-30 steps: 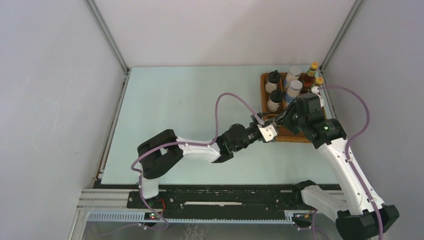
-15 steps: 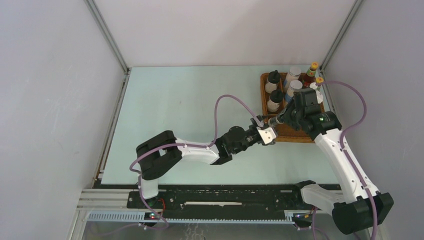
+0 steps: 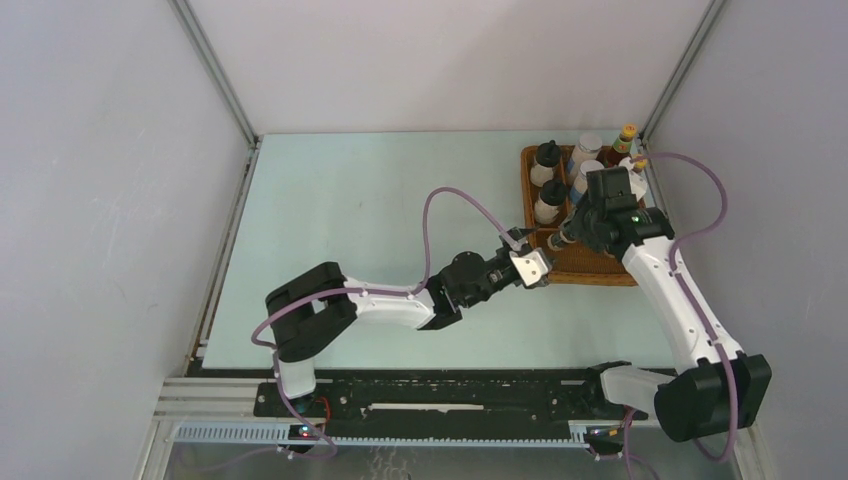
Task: Organize the condiment bottles
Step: Place the bottle in the storage box.
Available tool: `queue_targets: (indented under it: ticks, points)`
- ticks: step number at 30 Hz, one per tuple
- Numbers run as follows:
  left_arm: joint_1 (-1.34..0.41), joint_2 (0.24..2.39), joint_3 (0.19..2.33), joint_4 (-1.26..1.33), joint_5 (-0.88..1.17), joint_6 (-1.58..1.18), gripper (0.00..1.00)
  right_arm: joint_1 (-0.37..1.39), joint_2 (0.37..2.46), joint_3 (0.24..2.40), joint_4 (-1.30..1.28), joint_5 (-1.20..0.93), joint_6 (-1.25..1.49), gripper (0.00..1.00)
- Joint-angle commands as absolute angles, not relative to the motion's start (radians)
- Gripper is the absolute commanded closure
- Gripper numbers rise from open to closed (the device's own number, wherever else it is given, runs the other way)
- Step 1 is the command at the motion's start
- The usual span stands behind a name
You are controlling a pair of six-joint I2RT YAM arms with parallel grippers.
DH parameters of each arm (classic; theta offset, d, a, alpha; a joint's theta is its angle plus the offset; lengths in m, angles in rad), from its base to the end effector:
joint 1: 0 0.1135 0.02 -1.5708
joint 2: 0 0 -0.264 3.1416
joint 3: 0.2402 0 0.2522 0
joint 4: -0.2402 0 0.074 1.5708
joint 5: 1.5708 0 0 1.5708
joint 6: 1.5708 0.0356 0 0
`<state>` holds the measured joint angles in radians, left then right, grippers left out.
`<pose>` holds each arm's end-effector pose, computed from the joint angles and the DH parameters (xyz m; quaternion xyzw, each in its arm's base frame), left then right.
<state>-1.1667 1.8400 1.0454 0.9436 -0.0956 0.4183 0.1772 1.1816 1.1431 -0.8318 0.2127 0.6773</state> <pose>0.1655 -0.3783 0.2515 0.4387 0.4834 -0.2477 0.7159 0.2347 0.0344 0.3251 0.2664 0.8959 0.0506 0.3518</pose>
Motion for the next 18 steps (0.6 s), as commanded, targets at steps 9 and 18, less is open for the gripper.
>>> queue_targets:
  ticks: [9, 18]
  points:
    - [-1.173, 1.763, 1.004, 1.040, -0.134, 0.369, 0.29, 0.145, 1.304, 1.187, -0.758, 0.285, 0.622, 1.00]
    - [-1.171, 1.762, 0.996, 1.071, -0.141, 0.353, 0.29, 0.132, 1.388, 1.201, -0.738, 0.296, 0.613, 1.00]
